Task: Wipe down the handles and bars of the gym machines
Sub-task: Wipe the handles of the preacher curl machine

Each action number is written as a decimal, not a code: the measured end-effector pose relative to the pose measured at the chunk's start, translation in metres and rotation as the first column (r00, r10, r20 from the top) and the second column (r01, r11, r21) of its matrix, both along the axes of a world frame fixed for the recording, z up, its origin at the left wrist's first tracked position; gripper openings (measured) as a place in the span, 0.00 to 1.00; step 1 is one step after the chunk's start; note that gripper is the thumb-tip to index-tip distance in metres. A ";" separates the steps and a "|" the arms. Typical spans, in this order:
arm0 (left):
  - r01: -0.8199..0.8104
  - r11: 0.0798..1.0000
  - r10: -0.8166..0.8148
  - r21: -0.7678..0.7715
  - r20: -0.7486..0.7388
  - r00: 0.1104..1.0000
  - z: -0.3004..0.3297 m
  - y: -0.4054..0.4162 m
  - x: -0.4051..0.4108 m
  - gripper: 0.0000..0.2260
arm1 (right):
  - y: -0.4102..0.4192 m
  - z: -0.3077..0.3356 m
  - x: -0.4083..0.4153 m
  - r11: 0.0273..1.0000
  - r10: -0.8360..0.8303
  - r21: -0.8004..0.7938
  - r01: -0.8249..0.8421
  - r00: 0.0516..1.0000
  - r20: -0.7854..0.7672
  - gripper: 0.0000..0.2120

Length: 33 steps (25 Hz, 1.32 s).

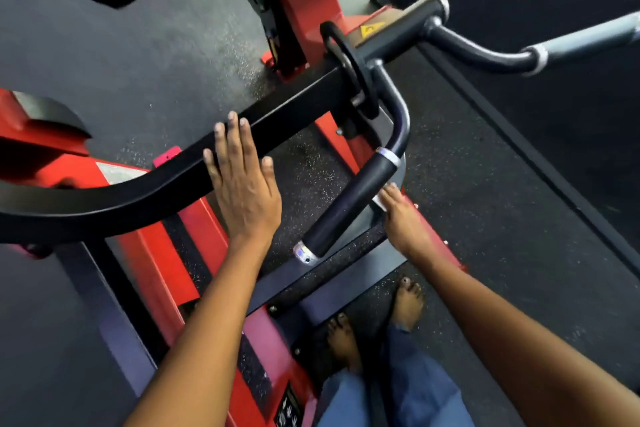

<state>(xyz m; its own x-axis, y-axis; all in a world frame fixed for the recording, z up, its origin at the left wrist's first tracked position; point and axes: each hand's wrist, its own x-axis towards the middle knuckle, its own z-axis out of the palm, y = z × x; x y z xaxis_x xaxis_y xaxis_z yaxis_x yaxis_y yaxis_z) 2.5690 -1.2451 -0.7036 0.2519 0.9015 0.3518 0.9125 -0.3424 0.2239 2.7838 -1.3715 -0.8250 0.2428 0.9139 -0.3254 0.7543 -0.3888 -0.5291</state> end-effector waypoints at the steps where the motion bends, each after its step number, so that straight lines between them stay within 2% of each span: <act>1: -0.002 0.999 0.002 0.052 -0.002 1.000 -0.007 0.002 0.000 0.24 | 0.006 -0.012 0.005 0.999 0.037 0.019 -0.039 0.997 0.060 0.34; 4: -0.033 0.984 0.035 0.173 -0.006 0.999 -0.025 0.009 0.003 0.24 | 0.001 -0.044 0.005 0.994 0.105 0.013 -0.110 0.969 0.222 0.35; 6: -0.064 0.973 0.069 0.222 -0.011 0.998 -0.032 0.011 0.007 0.25 | -0.016 -0.061 -0.015 0.989 0.085 0.086 -0.117 0.948 0.306 0.35; 8: -0.087 0.965 0.095 0.245 -0.021 0.995 -0.034 0.012 0.010 0.25 | -0.030 -0.070 -0.043 0.981 0.118 0.109 -0.160 0.941 0.317 0.33; 12: -0.082 0.968 0.095 0.239 -0.045 0.994 -0.034 0.009 0.008 0.26 | -0.026 -0.065 -0.067 0.910 0.370 0.102 -0.401 0.900 0.231 0.28; 14: -0.076 0.967 0.092 0.245 -0.055 0.994 -0.034 0.009 0.008 0.26 | -0.014 -0.061 -0.043 0.948 0.252 0.147 -0.281 0.949 0.189 0.29; 16: -0.076 0.962 0.094 0.261 -0.057 0.994 -0.035 0.010 0.008 0.26 | -0.010 -0.056 -0.011 0.983 0.095 0.135 -0.127 0.971 0.220 0.34; 19: -0.081 0.957 0.100 0.278 -0.055 0.993 -0.038 0.009 0.009 0.26 | -0.017 -0.056 0.004 0.978 0.140 0.101 -0.182 0.935 0.327 0.32; 22: -0.093 0.951 0.114 0.295 -0.053 0.992 -0.039 0.008 0.010 0.26 | -0.030 -0.062 -0.042 0.964 0.176 0.119 -0.237 0.908 0.380 0.31; 25: -0.093 0.950 0.117 0.297 -0.064 0.991 -0.039 0.006 0.009 0.26 | -0.036 -0.068 -0.107 0.949 0.237 0.128 -0.288 0.920 0.313 0.27; 27: -0.085 0.952 0.112 0.293 -0.074 0.991 -0.038 0.005 0.008 0.26 | -0.032 -0.062 -0.140 0.891 0.391 0.130 -0.435 0.881 0.264 0.22; 28: -0.082 0.955 0.109 0.287 -0.077 0.991 -0.037 0.005 0.007 0.26 | -0.031 -0.060 -0.149 0.843 0.479 0.135 -0.520 0.841 0.252 0.22; 31: -0.083 0.962 0.112 0.262 -0.099 0.989 -0.035 0.003 0.007 0.27 | -0.031 -0.058 -0.130 0.589 0.757 0.121 -0.799 0.598 0.263 0.24; 33: -0.082 0.968 0.113 0.237 -0.120 0.986 -0.033 0.002 0.007 0.27 | -0.034 -0.058 -0.088 0.439 0.839 0.120 -0.890 0.454 0.300 0.22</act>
